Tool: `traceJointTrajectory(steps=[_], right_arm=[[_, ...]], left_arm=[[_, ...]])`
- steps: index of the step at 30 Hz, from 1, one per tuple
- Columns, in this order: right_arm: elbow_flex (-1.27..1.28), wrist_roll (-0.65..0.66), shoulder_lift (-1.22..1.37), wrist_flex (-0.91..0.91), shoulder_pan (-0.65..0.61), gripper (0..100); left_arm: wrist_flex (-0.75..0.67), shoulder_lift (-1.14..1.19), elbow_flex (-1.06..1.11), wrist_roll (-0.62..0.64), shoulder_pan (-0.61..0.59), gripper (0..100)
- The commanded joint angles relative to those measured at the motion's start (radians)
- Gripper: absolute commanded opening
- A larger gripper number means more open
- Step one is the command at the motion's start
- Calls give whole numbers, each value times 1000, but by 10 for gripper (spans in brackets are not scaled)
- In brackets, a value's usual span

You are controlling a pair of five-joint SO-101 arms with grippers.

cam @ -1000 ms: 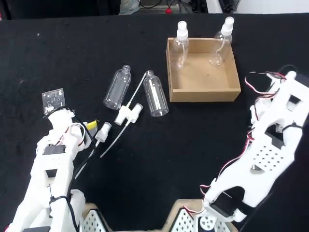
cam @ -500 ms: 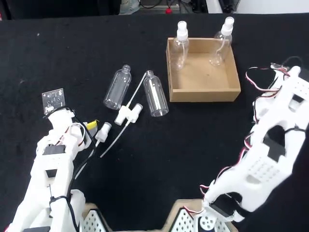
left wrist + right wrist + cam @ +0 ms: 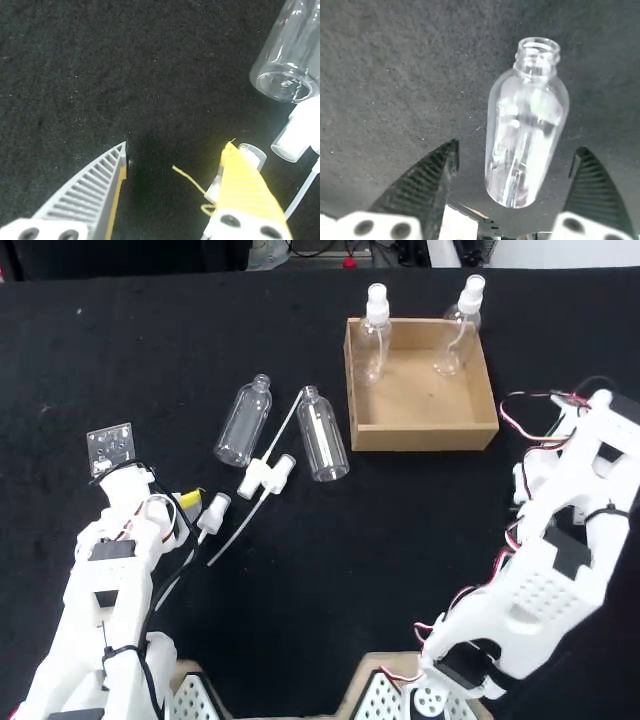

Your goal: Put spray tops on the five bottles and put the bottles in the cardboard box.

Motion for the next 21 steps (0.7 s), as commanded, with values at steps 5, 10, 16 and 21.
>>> traceJointTrajectory(steps=[5, 10, 16, 21], right_arm=[[-166, -6, 136, 26, 0, 332], [-217, -6, 162, 41, 2, 266], [-216, -6, 160, 44, 3, 208], [-239, 2, 137, 46, 14, 208]], left_arm=[[-20, -21, -13, -9, -8, 289], [-20, -21, -13, -9, -8, 289], [-20, -21, -13, -9, -8, 289], [-20, -21, -13, -9, -8, 289]])
